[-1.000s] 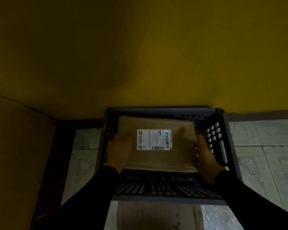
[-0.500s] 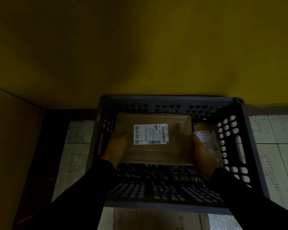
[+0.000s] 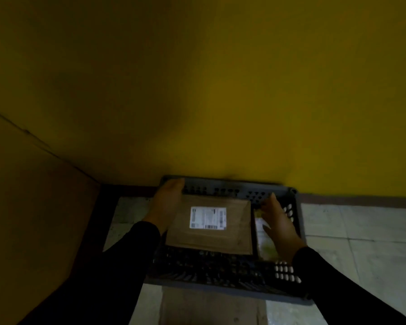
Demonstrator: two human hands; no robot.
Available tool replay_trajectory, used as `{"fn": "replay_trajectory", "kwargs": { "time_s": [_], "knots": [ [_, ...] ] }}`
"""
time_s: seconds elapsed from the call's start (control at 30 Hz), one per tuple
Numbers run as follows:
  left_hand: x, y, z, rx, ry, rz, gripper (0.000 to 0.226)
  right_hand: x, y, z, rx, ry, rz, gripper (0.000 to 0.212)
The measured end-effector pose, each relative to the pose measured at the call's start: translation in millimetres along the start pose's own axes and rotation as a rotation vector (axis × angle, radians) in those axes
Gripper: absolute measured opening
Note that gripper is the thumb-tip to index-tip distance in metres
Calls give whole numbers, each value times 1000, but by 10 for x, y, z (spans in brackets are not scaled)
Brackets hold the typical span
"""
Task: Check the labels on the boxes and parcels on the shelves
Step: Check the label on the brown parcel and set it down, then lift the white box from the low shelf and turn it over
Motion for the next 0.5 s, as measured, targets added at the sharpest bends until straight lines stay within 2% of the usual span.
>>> {"fn": "replay_trajectory", "kwargs": {
  "time_s": [0.07,0.17,0.3,0.43,0.5],
  "knots": [
    [-563,-127,315,-29,36,14,31,448,-61,340,1,-46,-6,65],
    [-1469,-290,870,-35,70,67,48,1267,-216,949,5,-127,29,67],
    [-2645,-511,1699,-32,166,61,50,2361,-402,1837,59,-287,59,68],
    [-3794,-757,2659,-87,363,92,34,3455,-656,2874,101,-471,51,66],
    [-4235,-839,3062,-107,427,124,33,3868,-774,3293,98,-512,25,65]
  ]
}}
Point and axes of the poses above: each hand's wrist, its own z-axis away from the middle knuckle, its own y-axis out of the palm, x = y × z, the point moved 9 cm from there along -z, towards the middle knuckle, and after that the axes turned 2 degrees about -z, right-handed, at the moved point
